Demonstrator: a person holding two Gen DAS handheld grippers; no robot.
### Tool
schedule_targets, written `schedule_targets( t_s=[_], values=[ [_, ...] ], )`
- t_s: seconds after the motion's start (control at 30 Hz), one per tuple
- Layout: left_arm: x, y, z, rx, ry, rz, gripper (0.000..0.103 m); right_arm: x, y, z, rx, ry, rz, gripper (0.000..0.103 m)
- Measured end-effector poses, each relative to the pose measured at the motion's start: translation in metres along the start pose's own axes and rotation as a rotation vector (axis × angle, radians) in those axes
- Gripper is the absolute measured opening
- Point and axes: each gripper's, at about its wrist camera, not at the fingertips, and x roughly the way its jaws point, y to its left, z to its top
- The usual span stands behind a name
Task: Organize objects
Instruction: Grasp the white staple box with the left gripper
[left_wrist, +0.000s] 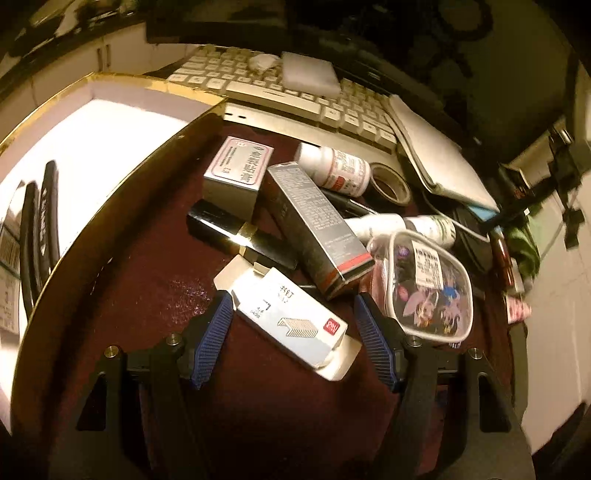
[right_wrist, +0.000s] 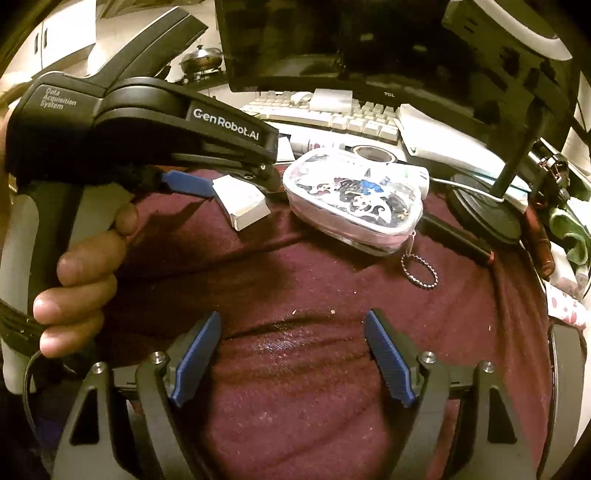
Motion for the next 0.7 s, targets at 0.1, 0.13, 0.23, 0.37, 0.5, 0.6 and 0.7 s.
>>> schedule_targets(
  t_s=[0.1,0.13,0.23,0.37,0.5,0.6,0.7],
  values=[
    [-0.001,0.006,0.001,0.007,0.002,-0.003,0.067,-0.003,0.001,-0.006,0.005,-0.025,-0.002,0.081],
    [-0.001,0.009,0.003,-0.021,-0.011,-0.008,0.067,-0.004,0.001,-0.007,0.008,-0.030,-0.006,0.081],
    [0.005,0.003,0.010,-0.055,-0.014,-0.018,0.067,-0.003,0.001,-0.005,0.006,-0.024,0.001,0.081],
    [0.004,-0.003,0.003,0.038,0.006,-0.060,0.055,-0.001,0.000,-0.003,0.010,-0.021,0.004,0.081],
    [-0.010,0.010,-0.009,0.087,0.010,-0.103,0.055,-0.001,0.000,-0.002,0.007,-0.020,0.010,0.081],
    [-0.007,0.012,-0.007,0.048,0.007,-0.078,0.055,-0.001,-0.003,-0.002,0.019,-0.025,0.024,0.081],
    [-0.004,0.005,-0.005,0.041,-0.005,-0.079,0.055,-0.002,-0.005,-0.002,0.036,-0.040,0.039,0.081]
  ],
)
